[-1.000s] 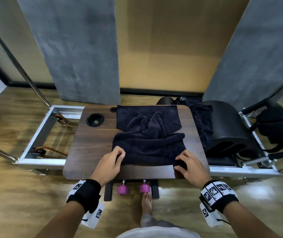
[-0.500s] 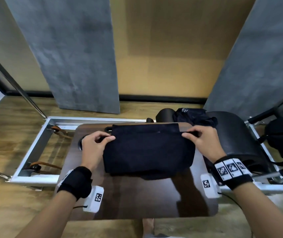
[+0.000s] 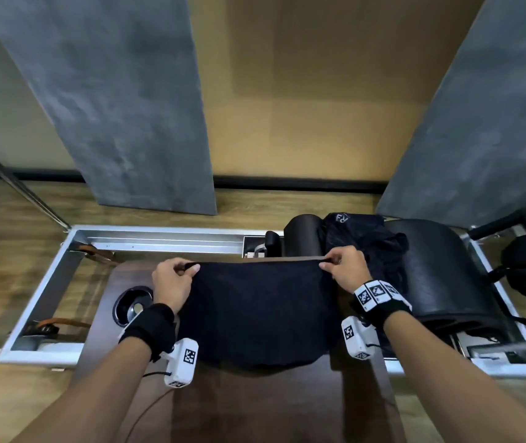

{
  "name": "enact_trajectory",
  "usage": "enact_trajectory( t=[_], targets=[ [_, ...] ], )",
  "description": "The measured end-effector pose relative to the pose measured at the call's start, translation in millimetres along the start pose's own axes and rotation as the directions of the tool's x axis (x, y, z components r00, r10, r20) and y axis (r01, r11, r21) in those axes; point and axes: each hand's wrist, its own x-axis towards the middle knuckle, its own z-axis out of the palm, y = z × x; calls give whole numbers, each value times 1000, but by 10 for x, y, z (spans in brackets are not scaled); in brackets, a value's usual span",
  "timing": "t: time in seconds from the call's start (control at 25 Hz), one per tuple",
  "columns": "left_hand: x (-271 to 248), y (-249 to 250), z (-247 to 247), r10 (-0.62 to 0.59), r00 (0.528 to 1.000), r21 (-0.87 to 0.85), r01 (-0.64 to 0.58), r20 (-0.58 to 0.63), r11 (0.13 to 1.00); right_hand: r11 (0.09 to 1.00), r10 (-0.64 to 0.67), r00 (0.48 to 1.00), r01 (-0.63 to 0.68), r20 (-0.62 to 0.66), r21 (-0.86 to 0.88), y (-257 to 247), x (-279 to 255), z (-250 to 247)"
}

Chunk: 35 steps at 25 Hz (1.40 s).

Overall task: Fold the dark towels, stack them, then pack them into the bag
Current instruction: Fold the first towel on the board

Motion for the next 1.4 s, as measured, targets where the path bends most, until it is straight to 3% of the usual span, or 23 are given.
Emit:
enact_trajectory(
  t=[0.12,0.4,0.64,0.8,1.0,1.08,1.28,1.4],
  targets=[
    [15,-20,65,-2,1000,90,3,-12,996,1000,-5,1000,5,-22,-16,55,52,83],
    [-133,53,83,71,997,121,-67,-29,990,985,-149,987,144,-52,-96,85,-52,139],
    [-248,59,46,101,994,132,-97,-31,986,982,-89,996,86,-12,-165,-8,-209,92],
    [-311,149,-135,133,990,36,-132,-53,991,999,-46,997,47,-60,21,-122,-353,-185],
    [-457,540,-675,227,968,-63,-234,-103,970,969,-229,966,237,-118,67,-407,-748,-753],
    [-607,753,-912,240,966,-189,-255,-100,948,950,-233,956,263,-176,167,-569,-978,-993],
    [-1081,1167,-1380,249,968,-489,-233,-34,841,809,-218,956,289,-196,511,-958,-1581,-1382],
    [-1321,1333,-1610,304,949,-570,-294,-80,768,715,-228,927,367,-297,595,-1147,-1904,-1587]
  ],
)
